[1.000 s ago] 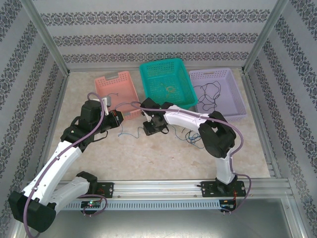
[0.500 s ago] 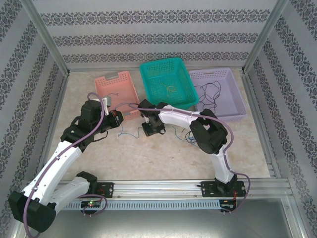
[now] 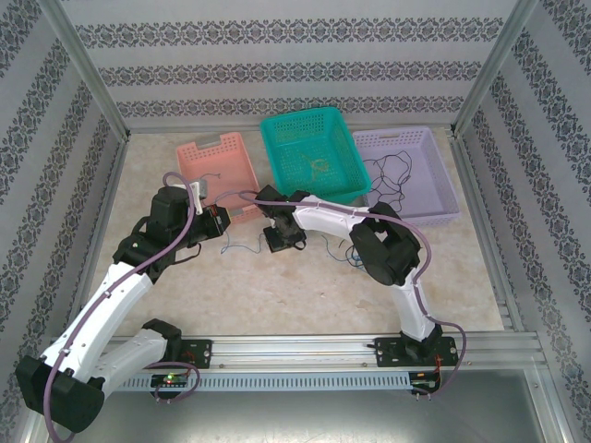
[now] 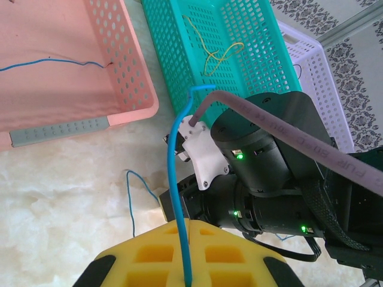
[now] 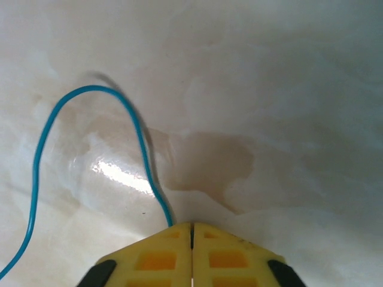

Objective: Untangle the cables

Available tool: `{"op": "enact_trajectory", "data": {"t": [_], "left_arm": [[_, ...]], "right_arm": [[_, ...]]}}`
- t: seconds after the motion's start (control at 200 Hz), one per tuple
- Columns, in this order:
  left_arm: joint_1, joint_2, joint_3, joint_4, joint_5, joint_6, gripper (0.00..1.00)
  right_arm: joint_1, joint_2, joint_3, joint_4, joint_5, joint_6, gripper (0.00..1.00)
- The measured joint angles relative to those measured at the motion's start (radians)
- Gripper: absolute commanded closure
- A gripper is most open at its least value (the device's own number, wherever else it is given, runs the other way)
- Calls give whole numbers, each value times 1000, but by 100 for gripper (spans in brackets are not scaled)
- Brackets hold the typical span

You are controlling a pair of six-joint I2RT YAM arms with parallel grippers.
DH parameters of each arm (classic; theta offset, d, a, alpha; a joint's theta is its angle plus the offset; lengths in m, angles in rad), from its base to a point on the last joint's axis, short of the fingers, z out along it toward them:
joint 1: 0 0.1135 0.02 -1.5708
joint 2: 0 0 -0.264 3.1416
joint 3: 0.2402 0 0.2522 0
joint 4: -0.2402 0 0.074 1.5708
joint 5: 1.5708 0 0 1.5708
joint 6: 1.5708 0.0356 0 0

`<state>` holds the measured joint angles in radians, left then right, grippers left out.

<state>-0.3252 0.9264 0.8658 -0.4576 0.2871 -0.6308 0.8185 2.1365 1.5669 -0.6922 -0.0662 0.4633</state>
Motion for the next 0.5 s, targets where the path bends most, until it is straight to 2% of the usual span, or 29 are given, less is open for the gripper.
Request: {"op": "enact_trajectory", "data": {"t": [0.14,0.275,0.38,0.505], "left_arm": [[0,-2,2,-3,-11,-3,100],[2,-5,51,-51,-73,-14,100],[34,0,141,-104,-143,-51,100],[143,16,225,-145,-215,-162,100]], "right_arm": [[8,-22,-29,20,17,21,100],[16,-130,-113,27,29,44,100],[8,-301,-198,55,35,65,100],[-72,-584,-338,156,26,112,100]]}}
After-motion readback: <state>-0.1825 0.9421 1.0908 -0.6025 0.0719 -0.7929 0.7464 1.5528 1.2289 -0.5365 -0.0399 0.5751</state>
